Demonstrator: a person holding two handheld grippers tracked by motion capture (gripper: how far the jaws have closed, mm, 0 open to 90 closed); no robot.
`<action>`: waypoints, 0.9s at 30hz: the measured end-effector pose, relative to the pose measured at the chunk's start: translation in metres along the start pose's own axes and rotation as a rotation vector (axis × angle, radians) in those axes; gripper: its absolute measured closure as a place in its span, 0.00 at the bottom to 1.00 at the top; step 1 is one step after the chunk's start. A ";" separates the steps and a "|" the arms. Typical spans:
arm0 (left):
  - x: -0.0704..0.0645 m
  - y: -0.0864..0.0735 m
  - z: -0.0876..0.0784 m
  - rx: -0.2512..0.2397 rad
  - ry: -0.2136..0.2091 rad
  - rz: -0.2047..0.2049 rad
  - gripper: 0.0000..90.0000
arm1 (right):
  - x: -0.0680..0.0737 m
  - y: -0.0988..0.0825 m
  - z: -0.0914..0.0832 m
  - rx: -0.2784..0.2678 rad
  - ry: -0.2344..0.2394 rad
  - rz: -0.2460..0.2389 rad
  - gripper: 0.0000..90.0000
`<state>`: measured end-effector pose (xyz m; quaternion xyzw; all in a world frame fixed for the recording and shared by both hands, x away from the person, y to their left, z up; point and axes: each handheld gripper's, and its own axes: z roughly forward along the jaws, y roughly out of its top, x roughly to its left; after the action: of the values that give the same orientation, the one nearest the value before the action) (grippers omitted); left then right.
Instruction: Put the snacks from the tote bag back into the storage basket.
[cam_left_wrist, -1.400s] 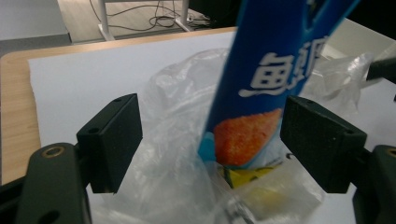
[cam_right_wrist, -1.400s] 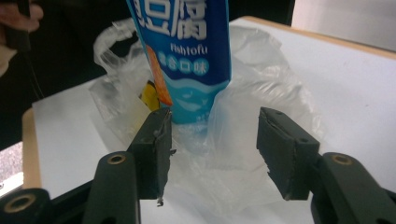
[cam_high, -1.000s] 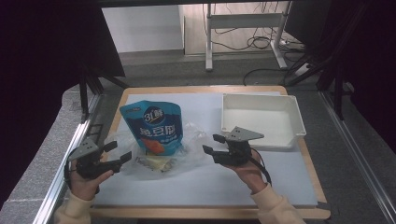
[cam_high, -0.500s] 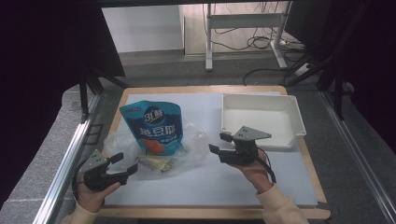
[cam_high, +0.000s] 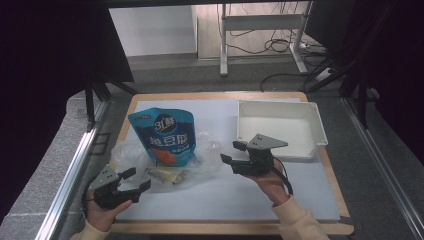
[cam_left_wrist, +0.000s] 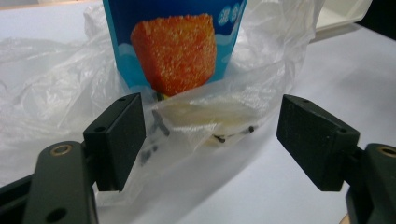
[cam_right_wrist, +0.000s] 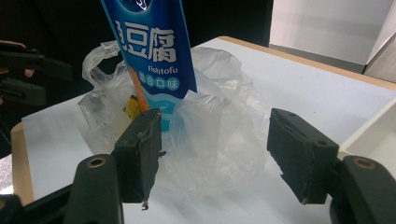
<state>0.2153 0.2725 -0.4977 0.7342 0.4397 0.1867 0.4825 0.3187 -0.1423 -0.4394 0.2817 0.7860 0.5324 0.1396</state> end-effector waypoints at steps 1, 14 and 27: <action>0.000 -0.001 0.000 0.002 0.002 0.000 0.27 | 0.000 0.001 0.001 -0.001 0.000 0.000 0.39; -0.005 -0.001 0.004 0.010 0.000 0.011 0.26 | 0.011 0.019 0.018 -0.026 0.015 -0.023 0.39; -0.007 -0.003 0.008 0.026 -0.006 0.006 0.26 | 0.015 0.049 0.042 -0.045 0.027 -0.021 0.41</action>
<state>0.2164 0.2628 -0.5029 0.7423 0.4384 0.1801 0.4737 0.3427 -0.0881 -0.4104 0.2629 0.7786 0.5520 0.1410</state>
